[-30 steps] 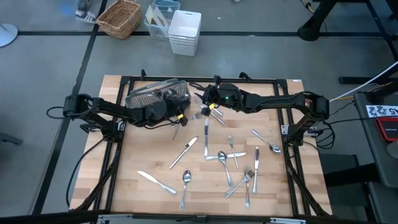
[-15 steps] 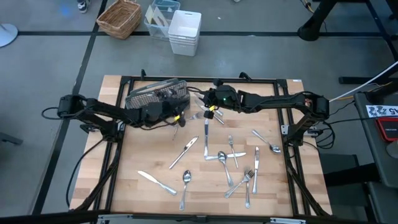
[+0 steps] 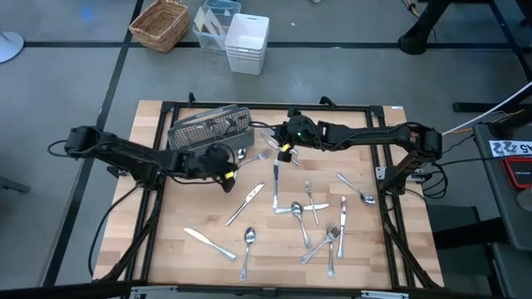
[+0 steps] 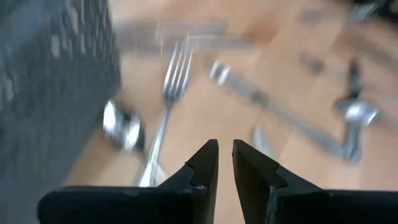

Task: Sort silverware
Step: Put the silver spoon into the silverware rack

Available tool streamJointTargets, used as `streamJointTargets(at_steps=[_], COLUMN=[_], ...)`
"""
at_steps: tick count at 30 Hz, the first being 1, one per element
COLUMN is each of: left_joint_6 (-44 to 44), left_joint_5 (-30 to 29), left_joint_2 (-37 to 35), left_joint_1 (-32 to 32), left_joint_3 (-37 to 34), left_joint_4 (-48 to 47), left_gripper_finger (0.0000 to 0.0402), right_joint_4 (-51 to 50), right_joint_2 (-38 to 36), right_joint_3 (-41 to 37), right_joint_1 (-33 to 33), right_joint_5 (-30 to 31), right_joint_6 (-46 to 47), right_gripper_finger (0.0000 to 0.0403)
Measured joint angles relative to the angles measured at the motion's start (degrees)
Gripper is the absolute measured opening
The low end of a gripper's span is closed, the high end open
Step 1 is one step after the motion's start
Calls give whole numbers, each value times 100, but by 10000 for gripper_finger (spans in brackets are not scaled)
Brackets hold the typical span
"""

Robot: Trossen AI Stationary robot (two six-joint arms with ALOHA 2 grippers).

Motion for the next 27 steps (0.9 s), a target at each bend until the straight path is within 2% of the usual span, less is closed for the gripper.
streamJointTargets(at_steps=[5,11,16,21,27], left_joint_6=[-140,-76,-97,85,335], left_joint_5=[200,212,417,500,494], left_joint_2=[278,671,1009,1279,1579], left_joint_1=[134,464,646,783,959], left_joint_3=[0,0,0,0,0], left_joint_4=[-472,-442,-262,149,473], left_gripper_finger=[43,45,82,129,145], right_joint_4=[-9,-20,-122,-422,-678], right_joint_2=[1,0,1,0,0], right_joint_3=[0,0,0,0,0], right_joint_1=[0,0,0,0,0], right_joint_5=[-7,-176,-546,-625,-625], right_joint_6=[0,2,156,163,162], right_gripper_finger=[101,101,101,101,101])
